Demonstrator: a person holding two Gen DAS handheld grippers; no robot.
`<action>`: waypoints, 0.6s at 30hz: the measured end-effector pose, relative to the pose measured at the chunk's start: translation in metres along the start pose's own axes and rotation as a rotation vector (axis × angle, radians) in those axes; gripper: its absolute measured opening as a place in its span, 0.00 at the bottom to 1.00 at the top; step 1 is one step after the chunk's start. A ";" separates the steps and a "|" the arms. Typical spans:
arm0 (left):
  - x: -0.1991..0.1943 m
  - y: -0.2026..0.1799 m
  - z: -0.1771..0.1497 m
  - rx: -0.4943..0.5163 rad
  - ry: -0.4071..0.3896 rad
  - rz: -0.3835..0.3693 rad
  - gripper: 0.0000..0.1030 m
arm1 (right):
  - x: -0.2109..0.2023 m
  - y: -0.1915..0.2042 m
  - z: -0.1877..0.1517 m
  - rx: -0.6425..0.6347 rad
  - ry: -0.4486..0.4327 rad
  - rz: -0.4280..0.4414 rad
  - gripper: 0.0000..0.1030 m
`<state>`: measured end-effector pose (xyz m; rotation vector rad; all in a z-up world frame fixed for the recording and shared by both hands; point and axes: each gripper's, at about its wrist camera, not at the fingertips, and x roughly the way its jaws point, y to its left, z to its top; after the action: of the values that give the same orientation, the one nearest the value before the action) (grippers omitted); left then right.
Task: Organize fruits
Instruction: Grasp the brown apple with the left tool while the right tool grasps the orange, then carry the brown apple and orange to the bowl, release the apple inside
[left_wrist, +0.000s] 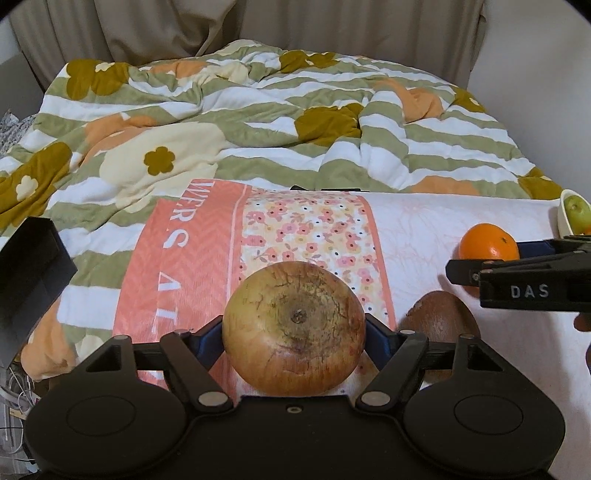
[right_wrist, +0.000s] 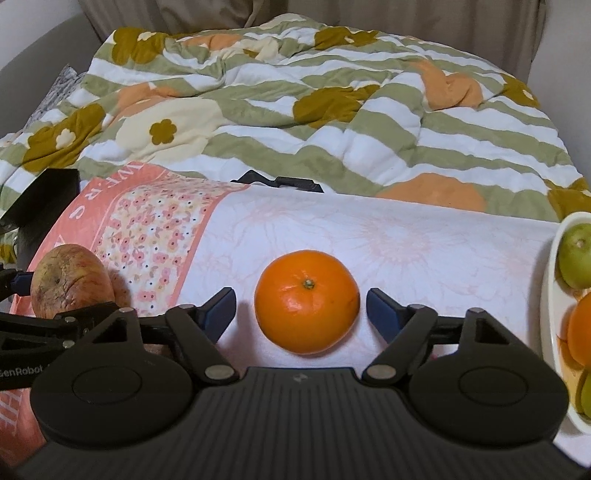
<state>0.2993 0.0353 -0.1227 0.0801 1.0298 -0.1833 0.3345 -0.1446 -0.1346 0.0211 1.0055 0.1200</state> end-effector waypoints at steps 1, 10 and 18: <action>-0.001 0.001 -0.001 -0.002 -0.001 -0.001 0.77 | 0.001 0.001 0.000 -0.004 0.000 0.001 0.84; -0.015 0.005 -0.010 -0.001 -0.032 -0.013 0.77 | -0.009 0.001 -0.004 -0.004 -0.022 -0.026 0.72; -0.045 0.002 -0.016 0.005 -0.091 -0.033 0.77 | -0.049 0.009 -0.012 0.016 -0.088 -0.026 0.72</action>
<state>0.2632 0.0447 -0.0923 0.0591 0.9400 -0.2181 0.2970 -0.1420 -0.0990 0.0281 0.9188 0.0865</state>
